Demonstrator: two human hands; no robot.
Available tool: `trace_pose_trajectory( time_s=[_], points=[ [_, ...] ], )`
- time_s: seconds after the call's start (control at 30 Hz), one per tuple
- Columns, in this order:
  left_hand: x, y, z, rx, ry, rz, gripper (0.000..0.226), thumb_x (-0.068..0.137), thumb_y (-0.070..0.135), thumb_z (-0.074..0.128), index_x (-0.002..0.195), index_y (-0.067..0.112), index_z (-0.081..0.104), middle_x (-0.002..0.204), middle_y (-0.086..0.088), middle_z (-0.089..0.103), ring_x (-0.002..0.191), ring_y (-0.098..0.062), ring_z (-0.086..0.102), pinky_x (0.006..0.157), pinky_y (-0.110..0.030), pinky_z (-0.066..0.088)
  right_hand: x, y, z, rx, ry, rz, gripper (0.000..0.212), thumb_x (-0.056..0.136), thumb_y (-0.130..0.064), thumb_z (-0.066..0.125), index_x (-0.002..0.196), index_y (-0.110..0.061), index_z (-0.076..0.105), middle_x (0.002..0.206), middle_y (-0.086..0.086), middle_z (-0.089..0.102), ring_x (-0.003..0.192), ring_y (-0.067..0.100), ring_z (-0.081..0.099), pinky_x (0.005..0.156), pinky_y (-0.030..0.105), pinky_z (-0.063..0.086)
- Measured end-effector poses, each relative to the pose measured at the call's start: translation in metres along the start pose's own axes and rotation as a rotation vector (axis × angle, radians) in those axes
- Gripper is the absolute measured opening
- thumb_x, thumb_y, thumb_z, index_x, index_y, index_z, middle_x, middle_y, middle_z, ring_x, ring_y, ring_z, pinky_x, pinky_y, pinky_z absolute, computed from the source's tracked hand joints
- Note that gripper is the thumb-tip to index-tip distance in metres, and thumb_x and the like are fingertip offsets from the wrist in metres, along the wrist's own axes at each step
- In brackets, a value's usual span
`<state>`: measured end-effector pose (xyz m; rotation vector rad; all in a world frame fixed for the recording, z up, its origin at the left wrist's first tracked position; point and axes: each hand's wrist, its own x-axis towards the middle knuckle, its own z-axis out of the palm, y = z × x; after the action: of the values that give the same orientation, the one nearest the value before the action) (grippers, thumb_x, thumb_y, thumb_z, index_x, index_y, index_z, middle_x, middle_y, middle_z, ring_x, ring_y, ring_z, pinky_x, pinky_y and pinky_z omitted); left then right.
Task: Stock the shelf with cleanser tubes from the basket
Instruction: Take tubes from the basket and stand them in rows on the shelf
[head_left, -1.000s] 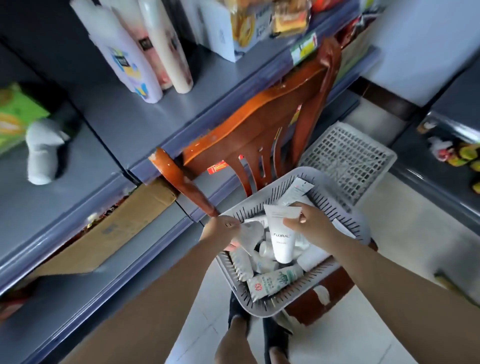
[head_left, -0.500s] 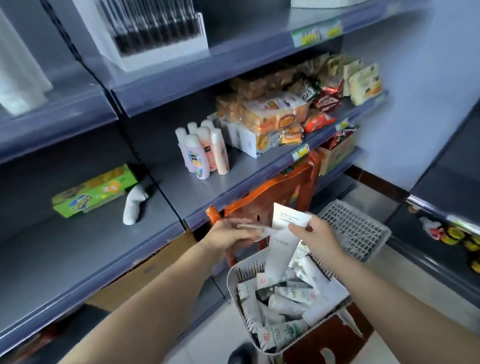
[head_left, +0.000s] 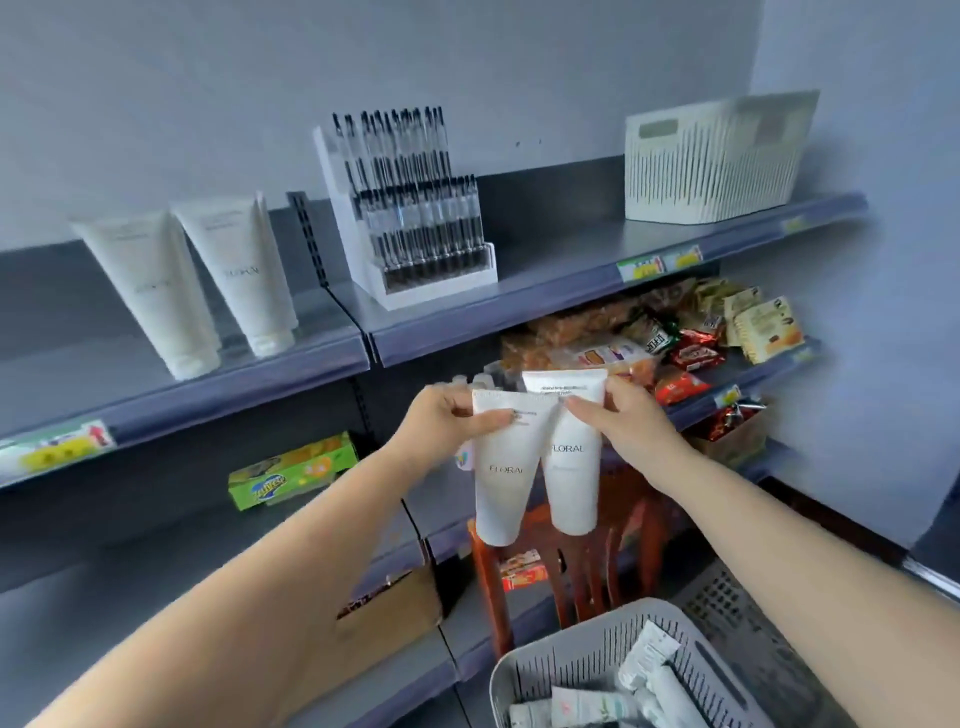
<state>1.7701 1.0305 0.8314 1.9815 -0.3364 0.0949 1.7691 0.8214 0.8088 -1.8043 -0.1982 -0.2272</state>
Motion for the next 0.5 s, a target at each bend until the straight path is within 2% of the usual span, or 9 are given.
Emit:
trace_pose_trajectory(
  time_s=[0.07,0.13,0.23,0.27,0.37,0.43,0.5],
  points=[
    [-0.001,0.024,-0.025,-0.029,0.05,0.028,0.013,0.079,0.012,0.072,0.091,0.008,0.074,0.082,0.007,0.069,0.077,-0.005,0.065,0.071,-0.019,0.051,0.013,-0.028,0.007,0.075,-0.018,-0.056,0.009,0.089,-0.017,0.06,0.097,-0.019,0.064,0.097,-0.001,0.068,0.092,0.016,0.063,0.079,0.032,0.047],
    [-0.005,0.048,-0.05,-0.111,0.096,0.016,0.008,0.08,0.013,0.07,0.088,0.012,0.074,0.081,0.006,0.074,0.075,-0.007,0.069,0.067,-0.02,0.055,0.026,-0.06,0.016,0.164,-0.037,-0.129,0.013,0.088,-0.014,0.06,0.088,-0.026,0.062,0.092,-0.009,0.067,0.088,0.011,0.062,0.079,0.029,0.047],
    [-0.01,0.079,-0.089,-0.127,0.197,0.049,0.004,0.081,0.016,0.069,0.083,0.015,0.073,0.082,0.0,0.075,0.077,-0.017,0.07,0.07,-0.032,0.059,0.044,-0.107,0.034,0.253,-0.105,-0.208,0.015,0.089,-0.011,0.059,0.087,-0.025,0.062,0.093,-0.008,0.067,0.089,0.012,0.062,0.083,0.031,0.047],
    [-0.012,0.087,-0.1,-0.114,0.222,0.064,0.006,0.081,0.017,0.069,0.084,0.014,0.072,0.082,-0.001,0.074,0.077,-0.017,0.07,0.07,-0.033,0.06,0.049,-0.12,0.039,0.284,-0.126,-0.225,0.015,0.089,-0.011,0.058,0.087,-0.025,0.063,0.093,-0.006,0.067,0.089,0.013,0.061,0.081,0.03,0.047],
    [-0.018,0.111,-0.136,-0.07,0.291,0.096,0.012,0.083,0.019,0.067,0.089,0.009,0.069,0.079,0.004,0.073,0.068,-0.007,0.069,0.057,-0.022,0.056,0.064,-0.156,0.059,0.327,-0.173,-0.279,0.014,0.089,-0.013,0.059,0.086,-0.026,0.062,0.092,-0.006,0.067,0.086,0.012,0.061,0.074,0.026,0.048],
    [-0.022,0.123,-0.162,-0.028,0.343,0.117,0.016,0.083,0.022,0.066,0.094,0.01,0.068,0.085,0.001,0.072,0.07,-0.008,0.069,0.057,-0.022,0.056,0.074,-0.18,0.076,0.349,-0.227,-0.305,0.011,0.09,-0.015,0.058,0.087,-0.025,0.061,0.092,-0.005,0.067,0.084,0.012,0.061,0.069,0.026,0.045],
    [-0.024,0.131,-0.188,0.002,0.39,0.147,0.012,0.083,0.02,0.066,0.092,0.013,0.068,0.083,0.001,0.071,0.068,-0.01,0.067,0.057,-0.025,0.057,0.082,-0.201,0.092,0.37,-0.267,-0.325,0.009,0.089,-0.016,0.058,0.087,-0.024,0.061,0.092,-0.003,0.066,0.082,0.013,0.061,0.067,0.027,0.046]
  ],
)
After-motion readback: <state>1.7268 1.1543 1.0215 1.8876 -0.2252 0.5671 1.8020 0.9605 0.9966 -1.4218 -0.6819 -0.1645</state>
